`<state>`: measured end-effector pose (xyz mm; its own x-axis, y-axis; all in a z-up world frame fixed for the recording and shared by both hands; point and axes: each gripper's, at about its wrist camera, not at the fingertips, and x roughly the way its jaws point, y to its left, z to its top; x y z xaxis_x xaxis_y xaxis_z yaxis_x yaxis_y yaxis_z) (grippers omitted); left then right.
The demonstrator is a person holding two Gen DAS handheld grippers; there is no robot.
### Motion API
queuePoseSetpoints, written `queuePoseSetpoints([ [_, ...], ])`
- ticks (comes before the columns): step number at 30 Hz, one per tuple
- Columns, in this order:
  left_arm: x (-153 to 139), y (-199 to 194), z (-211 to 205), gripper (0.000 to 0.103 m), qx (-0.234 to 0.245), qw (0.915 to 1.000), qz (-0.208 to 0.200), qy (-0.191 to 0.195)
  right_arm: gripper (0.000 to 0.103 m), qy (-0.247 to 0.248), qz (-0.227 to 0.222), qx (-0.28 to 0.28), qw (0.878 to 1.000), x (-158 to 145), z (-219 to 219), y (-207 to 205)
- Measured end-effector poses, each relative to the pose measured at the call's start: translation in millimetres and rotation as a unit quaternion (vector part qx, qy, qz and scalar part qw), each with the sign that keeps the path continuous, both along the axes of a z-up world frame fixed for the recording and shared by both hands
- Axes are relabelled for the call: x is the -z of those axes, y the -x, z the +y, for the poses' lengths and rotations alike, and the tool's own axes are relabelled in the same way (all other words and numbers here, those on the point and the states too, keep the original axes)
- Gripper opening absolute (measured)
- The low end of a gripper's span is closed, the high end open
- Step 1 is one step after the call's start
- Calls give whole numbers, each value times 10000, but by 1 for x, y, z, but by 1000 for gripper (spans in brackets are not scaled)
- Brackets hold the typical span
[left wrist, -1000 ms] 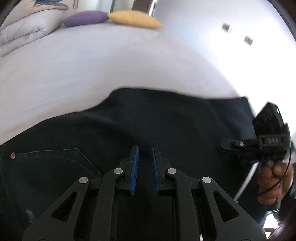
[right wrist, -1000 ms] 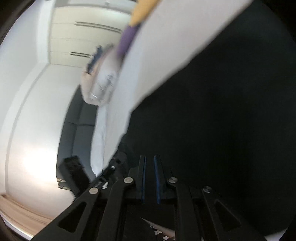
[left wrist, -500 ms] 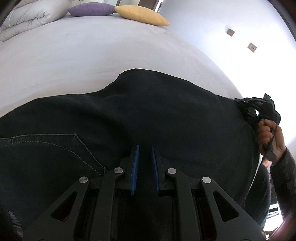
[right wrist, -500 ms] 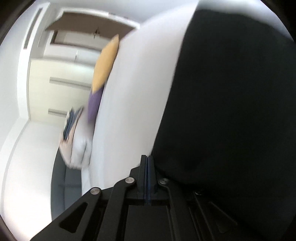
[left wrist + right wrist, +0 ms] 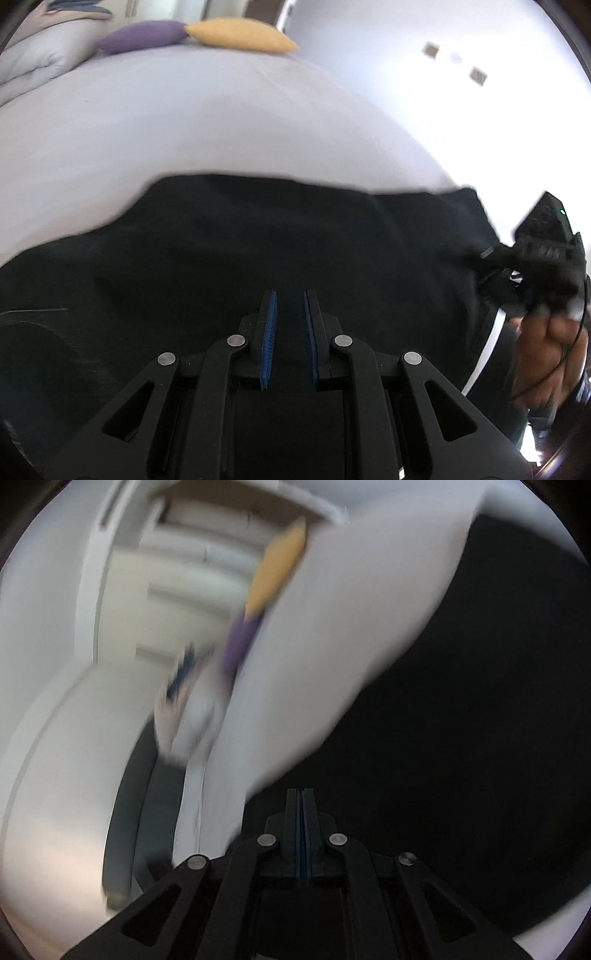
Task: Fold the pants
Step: 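Smooth the folded jeans with the right gripper while the left gripper holds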
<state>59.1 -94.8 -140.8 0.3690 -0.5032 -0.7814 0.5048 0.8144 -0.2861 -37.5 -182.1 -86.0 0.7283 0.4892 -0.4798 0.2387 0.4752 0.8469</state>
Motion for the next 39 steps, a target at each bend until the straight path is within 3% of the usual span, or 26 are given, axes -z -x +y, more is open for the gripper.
queuePoseSetpoints([
  [2,13,0,6,13,-58,9999,118,4,0,-9,202,-151,9997,19,3,-8],
  [5,17,-6,26,13,-262,9987,292,316,0,-123,120,186,9997,27,-24,-1],
  [7,20,-7,36,13,-289,9984,318,361,0,120,92,646,9978,25,-65,11],
  [10,26,-11,50,13,-355,9975,366,487,0,29,11,1410,9900,31,-129,37],
  [16,31,-14,100,13,-651,9950,376,664,0,129,-149,2327,9723,28,-208,84],
  [18,27,-11,121,13,-723,9949,312,637,0,-216,-214,2378,9708,33,-218,93],
  [21,22,-9,151,13,-754,9948,220,647,0,72,-145,2446,9695,28,-211,86],
  [24,14,-3,181,13,-1017,9944,34,272,0,-56,-137,2542,9670,28,-215,96],
  [26,4,2,205,14,-1274,9917,-101,163,0,148,-13,2584,9659,24,-198,107],
  [30,-15,5,213,13,-1539,9874,-259,244,2,415,-45,2068,9775,-1,-142,86],
  [32,-26,5,181,13,-1222,9909,-354,431,2,454,-108,1608,9859,-12,-112,64],
  [35,-29,0,120,14,-602,9964,-304,517,2,477,-151,400,9979,-18,-37,13],
  [37,-18,-11,79,14,-223,9978,-65,621,2,487,-104,-97,9987,-13,-9,-12],
  [39,-3,-22,55,14,-73,9992,40,393,2,549,80,-555,9969,-2,15,-37],
])
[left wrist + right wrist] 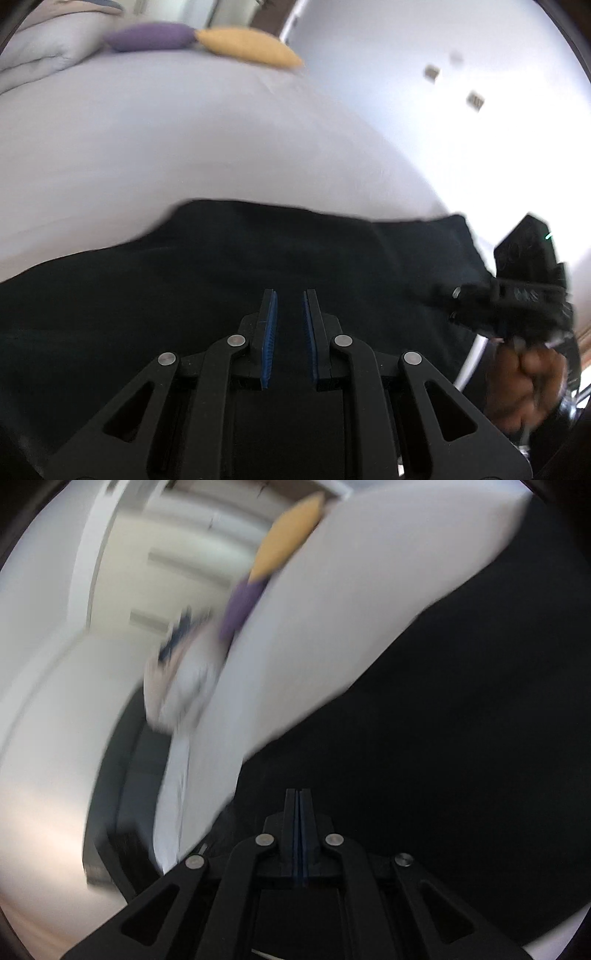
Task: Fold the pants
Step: 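Smooth the folded jeans with the right gripper while the left gripper holds, then grasp the jeans leg ends with the right gripper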
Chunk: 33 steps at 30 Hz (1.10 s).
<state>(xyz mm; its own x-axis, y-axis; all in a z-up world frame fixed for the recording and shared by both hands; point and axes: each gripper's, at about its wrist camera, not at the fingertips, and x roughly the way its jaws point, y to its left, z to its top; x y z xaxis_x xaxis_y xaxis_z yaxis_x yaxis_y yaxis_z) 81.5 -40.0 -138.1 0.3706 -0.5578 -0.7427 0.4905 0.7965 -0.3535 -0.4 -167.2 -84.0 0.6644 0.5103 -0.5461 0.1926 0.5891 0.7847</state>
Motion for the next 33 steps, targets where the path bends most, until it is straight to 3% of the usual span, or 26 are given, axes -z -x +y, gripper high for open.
queuePoseSetpoints([
  [4,26,-31,-12,13,120,9992,365,-115,0,-309,457,-54,9985,39,-9,-30],
  [8,29,-60,2,13,117,9985,530,110,0,-306,410,409,9979,44,-40,-42],
  [16,33,-76,50,13,-21,9982,485,355,0,-511,82,1883,9807,42,-154,12],
  [21,25,-84,85,13,-249,9985,395,285,0,-162,-101,2754,9612,24,-219,63],
  [23,22,-83,106,13,-598,9978,199,-204,0,-3,-123,2949,9555,16,-233,81],
  [29,9,-51,204,13,-1580,9872,-6,-226,2,169,91,3843,9230,1,-254,154],
  [33,-10,-3,250,13,-2344,9717,-257,-164,2,338,-34,3639,9308,-11,-221,182],
])
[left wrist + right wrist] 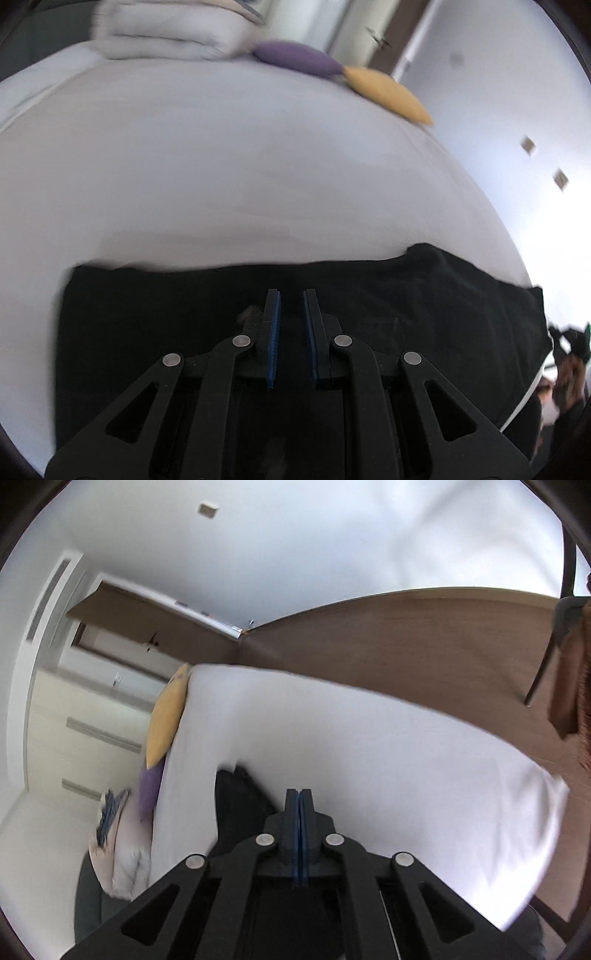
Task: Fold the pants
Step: 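Grasp the jeans leg ends with the right gripper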
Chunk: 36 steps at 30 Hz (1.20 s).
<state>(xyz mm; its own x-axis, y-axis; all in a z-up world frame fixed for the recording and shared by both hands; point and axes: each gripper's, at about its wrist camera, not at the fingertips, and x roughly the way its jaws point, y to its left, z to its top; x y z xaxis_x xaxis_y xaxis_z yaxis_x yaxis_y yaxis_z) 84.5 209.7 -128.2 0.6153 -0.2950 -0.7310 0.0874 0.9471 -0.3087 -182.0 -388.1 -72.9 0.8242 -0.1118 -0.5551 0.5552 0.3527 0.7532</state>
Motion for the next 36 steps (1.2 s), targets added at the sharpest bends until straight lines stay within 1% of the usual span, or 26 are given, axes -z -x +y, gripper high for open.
queuePoseSetpoints([
  [1,-4,9,3,13,-107,9999,-49,33,2,14,-63,-57,10000,-2,11,1],
  [2,-9,24,7,13,-213,9995,-143,171,4,-29,-201,-230,9995,-4,28,4],
  [3,-12,37,5,13,-156,9988,-216,405,5,-7,-267,-475,9985,-6,45,-1],
  [4,-12,43,5,13,-81,9985,-230,492,8,49,-272,-658,9974,-10,55,-4],
  [5,-11,50,-9,13,74,9984,-221,514,15,132,-267,-929,9952,-13,68,-11],
  [7,-5,58,-37,13,393,9980,-151,473,25,-46,-307,-1625,9862,-7,100,-41],
  [8,5,63,-63,13,534,9979,-50,370,30,-185,-352,-1909,9808,0,114,-56],
  [9,15,69,-87,13,616,9978,48,259,32,-284,-307,-2139,9760,8,125,-67],
  [11,33,68,-94,13,679,9973,240,113,33,-358,-51,-2332,9718,24,136,-83],
  [12,38,71,-88,13,674,9972,252,213,30,-400,-50,-2302,9723,29,134,-82],
  [14,42,74,-80,13,671,9966,236,423,8,-546,-124,-2209,9737,37,123,-77],
  [15,43,75,-78,13,661,9962,249,507,3,-556,-96,-2055,9770,41,111,-68],
  [16,45,75,-73,13,650,9958,255,596,0,-543,-86,-1852,9812,43,99,-58],
  [18,48,77,-63,13,631,9954,250,680,0,-559,-167,-1371,9888,42,73,-43],
  [19,56,78,-75,13,610,9956,240,667,0,-543,-163,-1159,9916,39,58,-36],
  [21,59,81,-72,13,599,9963,215,584,6,-415,-246,-619,9969,26,30,-12],
  [22,59,81,-70,13,595,9964,210,566,17,-379,-310,-394,9980,21,19,3],
  [23,60,82,-69,13,588,9964,213,567,24,-383,-439,-161,9982,15,8,16],
  [24,60,79,-70,13,579,9964,219,577,27,-383,-515,-20,9979,11,2,26],
  [25,61,79,-69,13,563,9964,231,595,36,-359,-515,108,9980,6,-3,31],
  [26,62,77,-86,13,551,9964,240,595,41,-358,-519,223,9978,4,-6,36],
  [27,56,78,-92,13,542,9965,246,590,42,-397,-554,282,9973,4,-8,40],
  [30,56,76,-96,13,531,9966,273,574,42,-662,-496,325,9960,13,-8,39],
  [31,55,76,-96,13,530,9965,283,581,42,-718,-434,316,9960,16,-3,26],
  [34,51,74,-88,13,540,9962,301,619,42,-897,-426,282,9947,24,-6,23],
  [36,50,74,-87,13,540,9960,309,637,43,-942,-498,292,9939,23,-6,25],
])
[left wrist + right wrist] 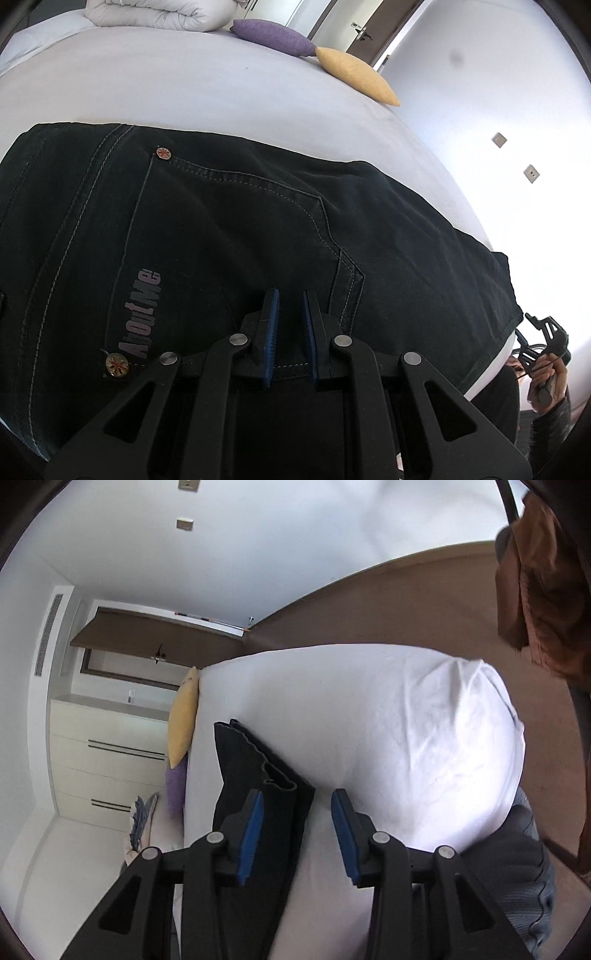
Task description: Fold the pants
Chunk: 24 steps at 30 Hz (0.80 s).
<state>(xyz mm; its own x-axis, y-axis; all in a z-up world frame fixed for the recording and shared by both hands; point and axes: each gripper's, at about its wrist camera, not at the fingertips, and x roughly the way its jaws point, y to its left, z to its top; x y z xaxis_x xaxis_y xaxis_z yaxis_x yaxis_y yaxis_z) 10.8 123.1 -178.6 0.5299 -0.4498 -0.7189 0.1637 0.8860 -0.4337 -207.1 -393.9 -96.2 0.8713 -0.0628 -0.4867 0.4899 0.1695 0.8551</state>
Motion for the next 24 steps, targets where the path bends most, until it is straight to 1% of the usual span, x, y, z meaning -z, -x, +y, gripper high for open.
queuePoseSetpoints([
  [2,0,-1,2,13,-5,10000,7,14,48,-62,-129,-8,9999,1,1,1],
  [4,0,-1,3,13,-1,10000,12,19,50,-136,-259,-17,9996,3,0,0],
  [12,-1,-3,4,13,-1,10000,43,56,49,-302,-613,-181,9975,12,4,-18],
  [15,0,-4,4,13,5,10000,61,56,42,-312,-664,-212,9971,13,1,-26],
  [16,0,-5,3,13,11,10000,63,57,35,-285,-654,-252,9971,14,-1,-29],
  [17,0,-5,3,13,12,10000,69,58,24,-274,-634,-292,9972,15,-1,-31],
  [18,0,-5,2,13,15,10000,71,56,17,-270,-565,-356,9974,17,-2,-34],
  [19,0,-6,2,13,19,10000,73,51,12,-266,-489,-367,9978,19,-3,-36],
  [22,-2,-6,2,13,26,10000,75,6,11,-234,-531,-369,9976,21,-2,-35],
  [24,-3,-7,2,13,34,10000,76,-22,11,-94,-441,-384,9982,17,1,-36],
])
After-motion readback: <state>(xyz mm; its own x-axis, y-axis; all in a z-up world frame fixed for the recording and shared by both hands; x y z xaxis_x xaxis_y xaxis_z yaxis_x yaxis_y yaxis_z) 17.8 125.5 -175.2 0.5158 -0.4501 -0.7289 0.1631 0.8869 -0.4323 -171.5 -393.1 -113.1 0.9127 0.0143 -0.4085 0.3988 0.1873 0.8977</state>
